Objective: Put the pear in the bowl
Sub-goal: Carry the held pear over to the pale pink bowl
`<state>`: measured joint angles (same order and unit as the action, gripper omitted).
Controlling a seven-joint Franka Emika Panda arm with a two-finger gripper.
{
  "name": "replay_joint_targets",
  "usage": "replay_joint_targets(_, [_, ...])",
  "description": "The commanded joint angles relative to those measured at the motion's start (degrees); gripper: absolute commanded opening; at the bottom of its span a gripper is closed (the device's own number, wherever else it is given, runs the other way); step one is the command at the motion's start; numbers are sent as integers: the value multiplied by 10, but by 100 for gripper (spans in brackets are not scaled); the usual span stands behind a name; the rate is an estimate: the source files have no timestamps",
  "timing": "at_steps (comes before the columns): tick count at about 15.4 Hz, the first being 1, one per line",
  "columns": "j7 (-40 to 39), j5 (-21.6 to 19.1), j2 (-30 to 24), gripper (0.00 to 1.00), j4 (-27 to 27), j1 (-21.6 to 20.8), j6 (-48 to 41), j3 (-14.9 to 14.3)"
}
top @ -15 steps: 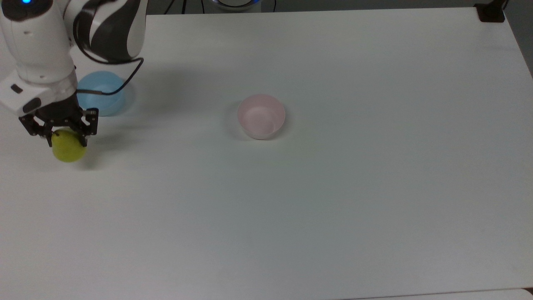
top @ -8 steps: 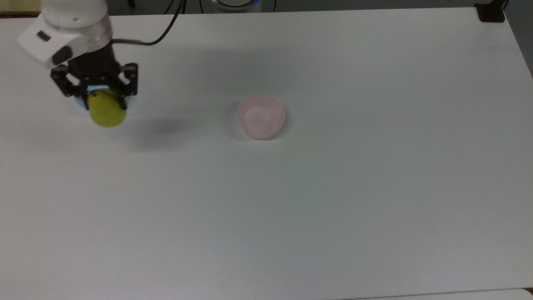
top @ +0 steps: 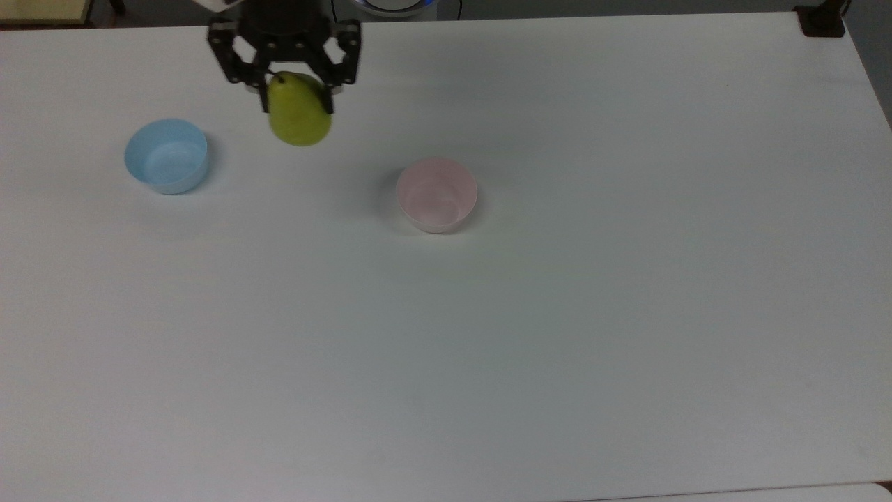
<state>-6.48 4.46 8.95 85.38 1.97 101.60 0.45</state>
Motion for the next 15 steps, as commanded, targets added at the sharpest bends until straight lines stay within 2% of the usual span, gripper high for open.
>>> replay_joint_targets(1, [64,-9,-45,0,74,-56,11,-4])
replay_joint_targets(5, [104,-12,-66,0,181,-109,118,-5])
replay_joint_targets(8, [106,-12,-61,1,240,-130,192,-5])
replay_joint_targets(15, [106,-9,-24,1,305,-137,292,-4])
